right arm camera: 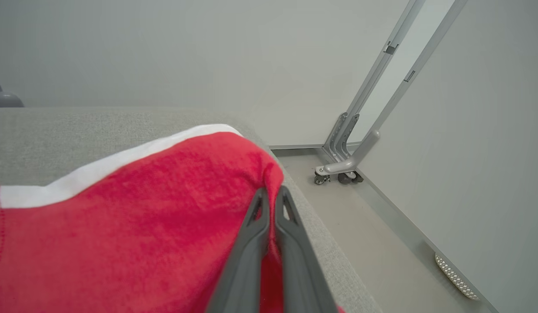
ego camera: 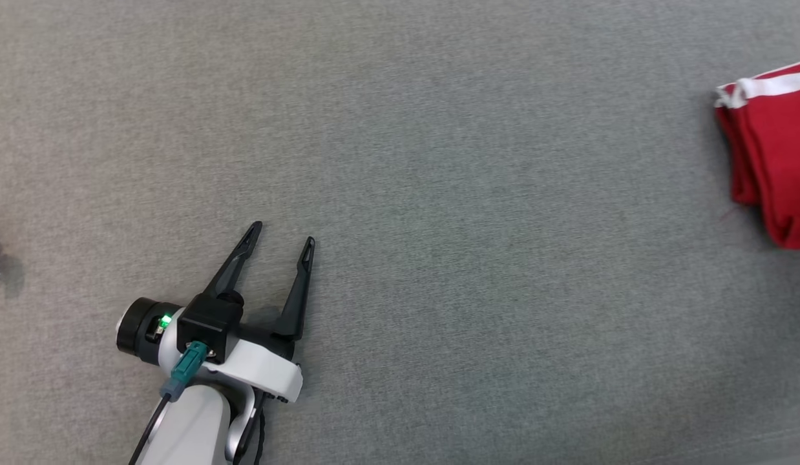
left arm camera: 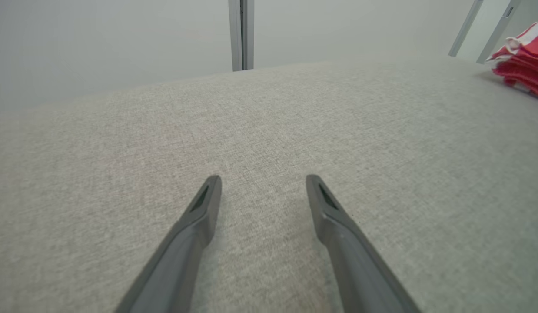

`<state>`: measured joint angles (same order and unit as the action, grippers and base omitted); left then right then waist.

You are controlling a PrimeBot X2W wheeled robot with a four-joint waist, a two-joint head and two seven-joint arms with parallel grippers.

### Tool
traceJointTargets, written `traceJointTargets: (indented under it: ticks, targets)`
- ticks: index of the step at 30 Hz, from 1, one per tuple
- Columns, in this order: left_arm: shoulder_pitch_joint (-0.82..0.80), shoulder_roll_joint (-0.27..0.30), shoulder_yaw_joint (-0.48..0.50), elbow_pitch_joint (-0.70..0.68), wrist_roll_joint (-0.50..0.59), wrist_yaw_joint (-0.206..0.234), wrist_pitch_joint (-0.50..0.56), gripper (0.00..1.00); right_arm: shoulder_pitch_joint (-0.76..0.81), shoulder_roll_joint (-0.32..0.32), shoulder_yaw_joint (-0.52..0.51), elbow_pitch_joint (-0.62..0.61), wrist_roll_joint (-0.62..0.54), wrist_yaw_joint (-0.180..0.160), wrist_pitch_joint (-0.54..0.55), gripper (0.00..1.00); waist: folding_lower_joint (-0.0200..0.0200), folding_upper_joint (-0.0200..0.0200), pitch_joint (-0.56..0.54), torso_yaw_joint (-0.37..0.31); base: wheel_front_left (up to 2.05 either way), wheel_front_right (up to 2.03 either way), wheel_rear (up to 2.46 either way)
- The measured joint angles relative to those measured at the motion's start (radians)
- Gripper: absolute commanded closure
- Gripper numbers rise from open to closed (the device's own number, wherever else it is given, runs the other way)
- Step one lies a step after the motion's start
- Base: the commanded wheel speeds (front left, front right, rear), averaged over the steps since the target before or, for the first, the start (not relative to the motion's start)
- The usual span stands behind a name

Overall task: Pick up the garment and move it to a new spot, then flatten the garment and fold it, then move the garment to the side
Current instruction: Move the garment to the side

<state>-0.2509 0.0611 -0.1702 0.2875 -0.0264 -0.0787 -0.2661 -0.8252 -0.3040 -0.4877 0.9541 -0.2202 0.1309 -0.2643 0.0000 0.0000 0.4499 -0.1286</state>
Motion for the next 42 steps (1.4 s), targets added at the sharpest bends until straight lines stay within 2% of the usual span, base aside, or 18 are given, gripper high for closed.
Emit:
traceJointTargets:
  ticks: [2,3,4,9,13,16,19,28,33,42]
  targets:
    - [-0.002,-0.001,-0.002,0.000,0.000,0.000,0.000,0.00,-0.002,-0.015,-0.051,-0.008,-0.040,0.000,0.000,0.96,0.0000,0.0000,0.003,0.012,0.00,0.00,0.00]
    - [-0.002,-0.001,-0.002,0.001,0.000,0.000,0.000,0.00,-0.003,-0.021,-0.075,-0.017,-0.058,0.000,0.000,0.56,0.0000,0.0000,0.003,0.016,0.00,0.00,0.00]
    - [-0.002,-0.002,-0.002,0.001,0.000,0.001,0.000,0.00,-0.003,-0.024,-0.097,-0.028,-0.074,0.000,0.000,0.00,0.0000,0.0000,0.001,0.018,0.00,0.00,0.00]
    - [-0.002,-0.003,0.001,0.007,-0.001,0.006,0.000,0.00,-0.006,-0.021,-0.196,-0.108,-0.146,0.000,0.000,0.00,0.0000,0.0000,-0.009,0.022,0.00,0.00,0.00]
    - [-0.001,-0.004,0.004,0.017,-0.009,0.009,0.002,0.00,-0.007,-0.013,-0.197,-0.145,-0.152,0.000,0.000,0.00,0.0000,0.0000,-0.027,0.028,0.00,0.00,0.00]
    - [0.005,-0.006,0.010,0.021,-0.020,0.012,0.002,0.00,-0.010,0.011,-0.129,-0.179,-0.103,0.000,0.000,0.00,0.0000,0.0000,-0.046,0.032,0.00,0.00,0.00]
    - [0.020,-0.008,0.018,0.024,-0.028,0.023,0.002,0.00,0.012,0.069,-0.026,-0.246,-0.038,0.000,0.000,0.00,0.0000,0.0000,-0.070,0.034,0.00,0.00,0.00]
    - [0.082,-0.011,0.060,0.034,-0.063,0.064,0.002,0.00,0.262,0.198,0.221,-0.428,0.142,0.000,0.000,0.00,0.0000,0.0000,-0.171,0.062,0.00,0.00,0.00]
    - [0.146,-0.012,0.086,0.044,-0.089,0.082,0.002,0.00,0.398,0.232,0.295,-0.439,0.204,0.000,0.000,0.00,0.0000,0.0000,-0.244,0.089,0.00,0.00,0.00]
    - [0.214,-0.012,0.144,0.038,-0.099,0.094,0.002,0.00,0.546,0.254,0.378,-0.452,0.241,0.000,0.000,0.00,0.0000,0.0000,-0.347,0.149,0.00,0.00,0.00]
